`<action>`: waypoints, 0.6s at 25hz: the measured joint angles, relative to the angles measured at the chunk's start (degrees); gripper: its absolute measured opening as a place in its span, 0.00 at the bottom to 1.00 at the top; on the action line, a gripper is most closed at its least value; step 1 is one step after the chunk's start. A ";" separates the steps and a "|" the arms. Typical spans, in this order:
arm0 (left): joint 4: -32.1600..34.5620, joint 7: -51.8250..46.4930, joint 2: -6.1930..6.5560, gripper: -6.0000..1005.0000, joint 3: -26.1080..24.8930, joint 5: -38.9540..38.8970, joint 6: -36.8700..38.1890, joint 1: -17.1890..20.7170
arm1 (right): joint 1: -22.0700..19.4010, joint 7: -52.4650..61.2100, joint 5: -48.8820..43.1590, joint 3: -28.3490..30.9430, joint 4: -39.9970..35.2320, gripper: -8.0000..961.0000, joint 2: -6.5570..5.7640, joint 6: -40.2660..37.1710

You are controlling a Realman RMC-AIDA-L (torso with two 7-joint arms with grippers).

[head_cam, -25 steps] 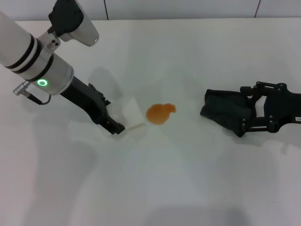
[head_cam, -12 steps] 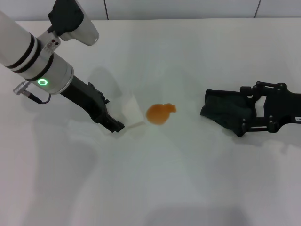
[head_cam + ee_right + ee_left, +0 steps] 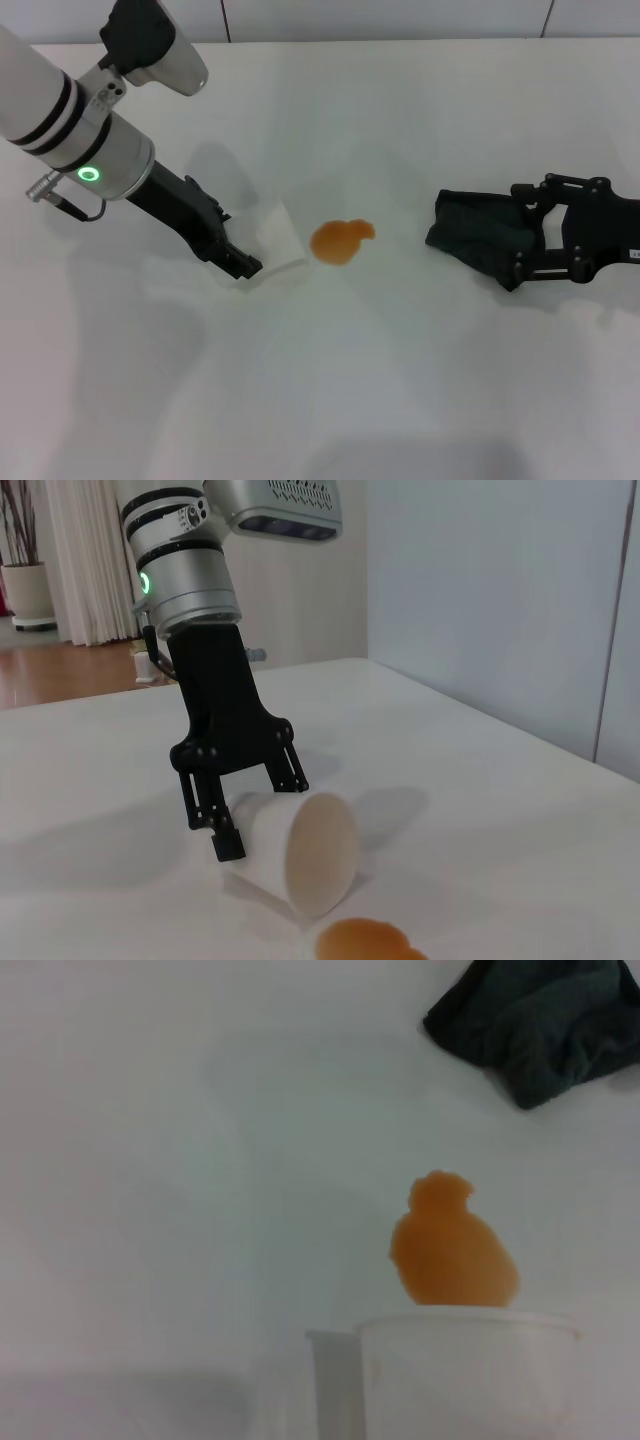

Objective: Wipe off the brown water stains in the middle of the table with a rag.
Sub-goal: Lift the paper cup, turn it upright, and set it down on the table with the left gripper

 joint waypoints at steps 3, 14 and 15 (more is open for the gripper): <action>-0.21 -0.03 0.01 0.73 0.00 -0.05 0.22 -0.10 | -0.14 0.00 0.04 0.00 0.00 0.89 0.00 -0.03; -0.69 -0.75 0.08 0.73 0.00 -1.06 0.48 -0.45 | -0.23 0.00 0.20 0.00 0.00 0.89 0.00 -0.19; -1.07 -0.77 0.11 0.73 0.00 -1.71 0.53 -0.51 | -0.23 0.00 0.23 0.00 -0.01 0.89 0.00 -0.19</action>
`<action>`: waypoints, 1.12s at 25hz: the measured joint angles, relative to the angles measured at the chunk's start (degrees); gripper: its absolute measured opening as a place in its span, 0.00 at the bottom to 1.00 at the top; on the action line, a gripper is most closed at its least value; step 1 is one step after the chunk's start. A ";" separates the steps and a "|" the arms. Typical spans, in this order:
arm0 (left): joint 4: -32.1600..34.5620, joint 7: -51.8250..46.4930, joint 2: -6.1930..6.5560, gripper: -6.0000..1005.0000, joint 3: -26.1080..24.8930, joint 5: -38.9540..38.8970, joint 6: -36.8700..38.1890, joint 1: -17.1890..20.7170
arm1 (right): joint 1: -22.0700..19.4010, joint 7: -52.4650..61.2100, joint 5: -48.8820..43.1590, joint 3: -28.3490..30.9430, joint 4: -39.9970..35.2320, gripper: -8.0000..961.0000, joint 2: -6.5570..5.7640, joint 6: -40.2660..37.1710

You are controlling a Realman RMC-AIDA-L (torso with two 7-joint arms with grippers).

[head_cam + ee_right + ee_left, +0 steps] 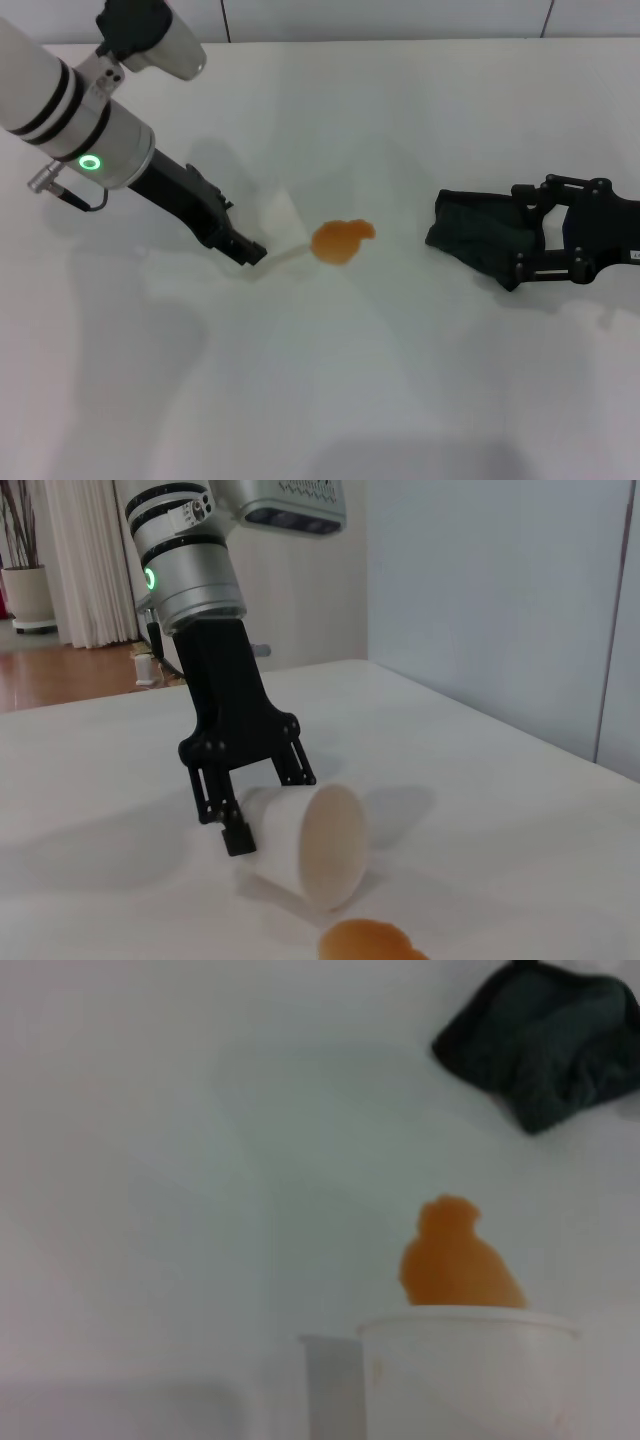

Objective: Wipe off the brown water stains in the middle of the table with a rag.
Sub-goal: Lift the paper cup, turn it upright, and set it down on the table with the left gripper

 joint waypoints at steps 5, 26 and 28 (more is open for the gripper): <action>-2.41 -0.02 0.01 0.73 0.00 -2.42 0.47 -0.06 | -0.02 -0.04 0.57 0.00 -0.08 0.89 0.00 0.00; 4.94 20.35 0.21 0.73 0.00 -48.01 1.41 20.79 | -0.74 -1.55 3.69 0.53 0.02 0.89 -0.03 0.01; 7.02 23.01 0.21 0.73 0.00 -52.28 1.78 24.13 | -0.74 -1.56 3.93 0.56 0.02 0.89 -0.06 0.01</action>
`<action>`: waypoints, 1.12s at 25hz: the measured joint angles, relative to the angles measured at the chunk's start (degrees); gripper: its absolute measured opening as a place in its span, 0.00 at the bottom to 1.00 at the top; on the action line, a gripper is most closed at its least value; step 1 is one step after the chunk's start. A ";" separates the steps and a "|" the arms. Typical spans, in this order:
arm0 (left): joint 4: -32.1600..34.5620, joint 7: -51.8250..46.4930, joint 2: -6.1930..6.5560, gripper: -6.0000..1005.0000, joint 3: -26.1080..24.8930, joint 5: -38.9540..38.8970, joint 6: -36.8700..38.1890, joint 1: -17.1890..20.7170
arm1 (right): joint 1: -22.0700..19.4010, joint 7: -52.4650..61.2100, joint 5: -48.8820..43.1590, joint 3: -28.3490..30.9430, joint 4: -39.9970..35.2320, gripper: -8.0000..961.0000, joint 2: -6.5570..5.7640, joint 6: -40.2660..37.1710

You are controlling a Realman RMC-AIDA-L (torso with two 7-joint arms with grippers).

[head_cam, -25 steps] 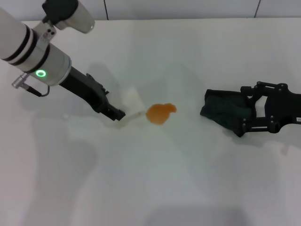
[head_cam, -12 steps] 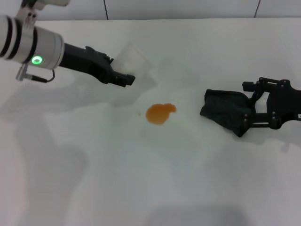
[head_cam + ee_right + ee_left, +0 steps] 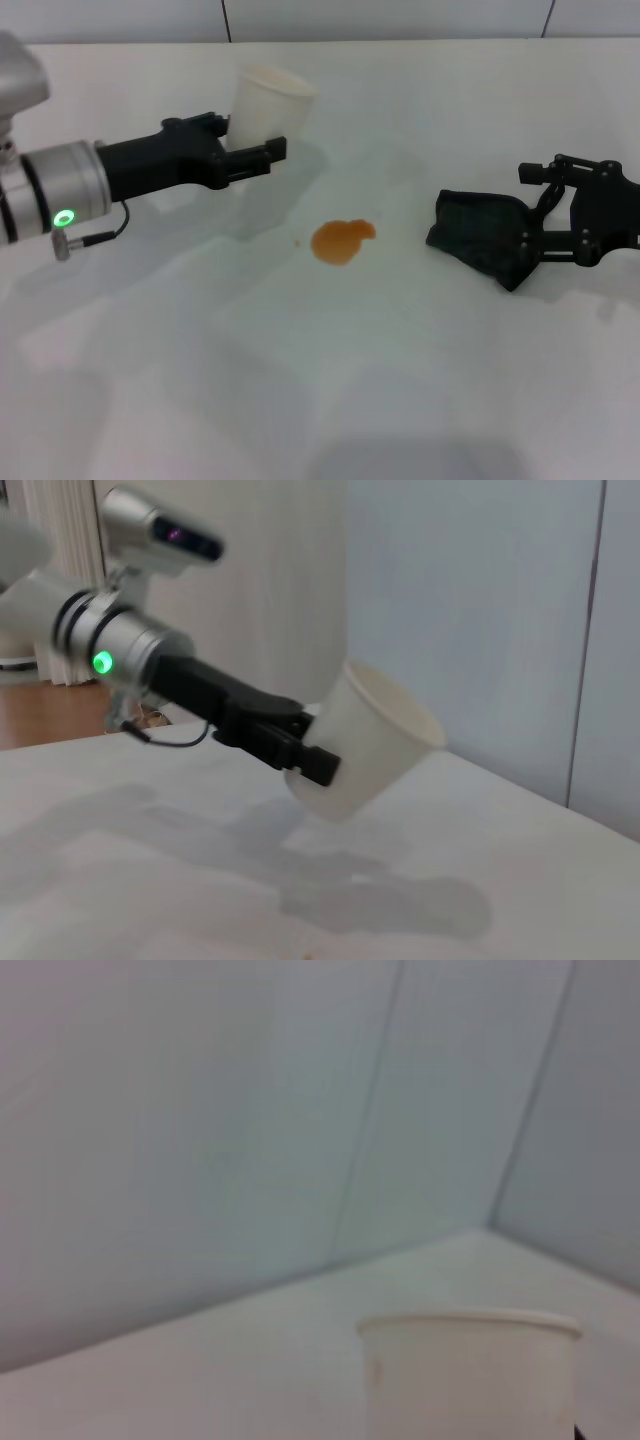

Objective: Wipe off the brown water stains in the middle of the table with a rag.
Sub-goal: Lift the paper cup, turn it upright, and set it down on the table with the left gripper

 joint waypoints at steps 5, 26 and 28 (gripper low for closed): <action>2.07 3.91 -0.17 0.73 -0.03 -7.39 0.94 5.69 | 0.06 -0.37 0.55 0.06 0.00 0.89 -0.03 0.00; 8.23 11.43 -0.22 0.73 -0.16 -17.81 0.27 15.63 | -0.24 -0.82 2.78 0.06 0.06 0.89 -0.04 -0.97; 8.16 12.66 -0.12 0.73 -0.14 -17.47 0.22 16.11 | -0.27 -0.82 2.78 0.06 0.07 0.89 -0.04 -0.98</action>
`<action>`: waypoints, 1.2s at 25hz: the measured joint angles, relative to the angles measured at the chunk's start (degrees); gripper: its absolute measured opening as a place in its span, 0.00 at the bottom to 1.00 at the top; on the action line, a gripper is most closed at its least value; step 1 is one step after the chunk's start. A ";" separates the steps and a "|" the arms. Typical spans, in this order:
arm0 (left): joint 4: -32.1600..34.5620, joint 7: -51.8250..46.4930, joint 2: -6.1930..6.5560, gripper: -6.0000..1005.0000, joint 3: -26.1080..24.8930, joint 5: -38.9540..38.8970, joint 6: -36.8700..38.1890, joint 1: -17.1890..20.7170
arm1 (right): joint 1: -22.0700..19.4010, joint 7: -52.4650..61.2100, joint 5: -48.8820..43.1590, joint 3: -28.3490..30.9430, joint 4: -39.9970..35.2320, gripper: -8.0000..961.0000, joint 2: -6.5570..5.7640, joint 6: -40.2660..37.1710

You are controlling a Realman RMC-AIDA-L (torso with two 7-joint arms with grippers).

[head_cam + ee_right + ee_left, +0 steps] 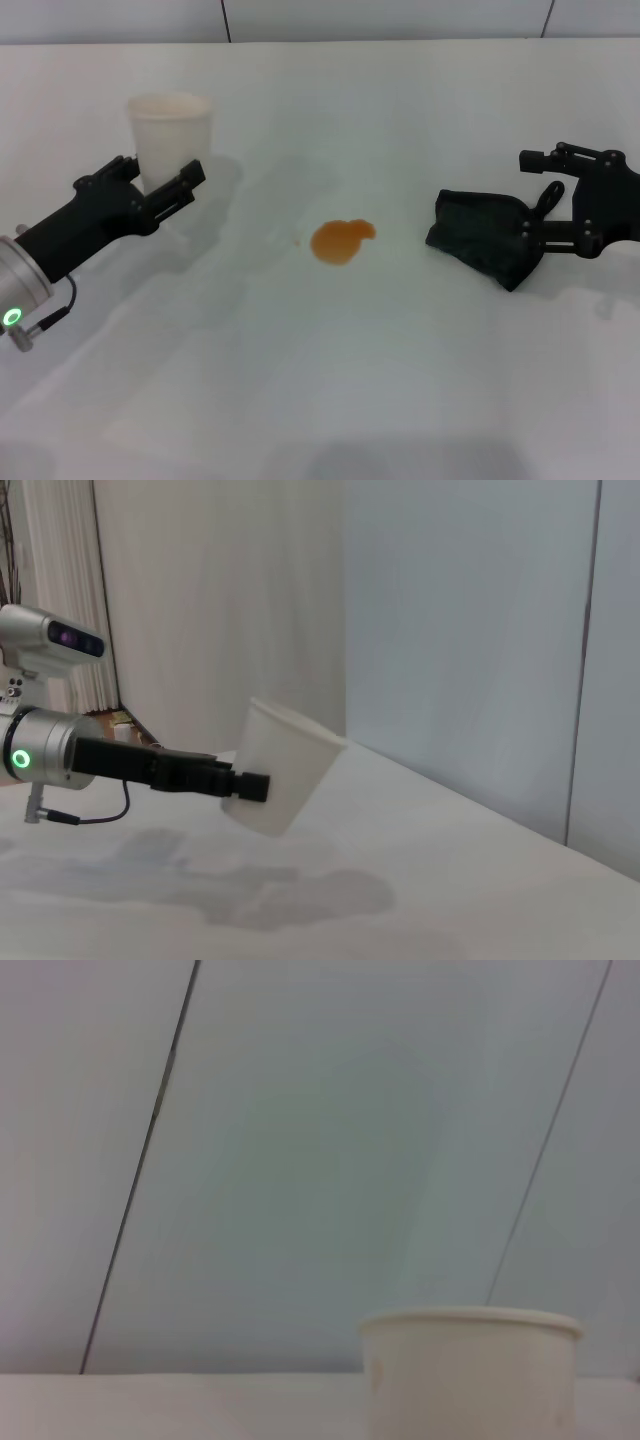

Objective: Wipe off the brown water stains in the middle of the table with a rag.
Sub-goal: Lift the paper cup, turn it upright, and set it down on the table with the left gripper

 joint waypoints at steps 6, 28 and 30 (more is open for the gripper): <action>-0.41 6.81 0.12 0.73 0.04 0.49 -0.11 0.93 | -0.24 -0.53 0.34 0.00 0.02 0.89 0.00 -0.11; 6.52 18.41 -0.33 0.74 -0.04 -0.75 -9.69 1.14 | -0.42 -0.62 0.69 0.00 0.01 0.89 0.00 -0.65; 6.70 18.66 -0.30 0.74 -0.05 -0.77 -10.01 1.38 | -0.44 -0.61 0.72 0.00 0.01 0.89 0.00 -0.67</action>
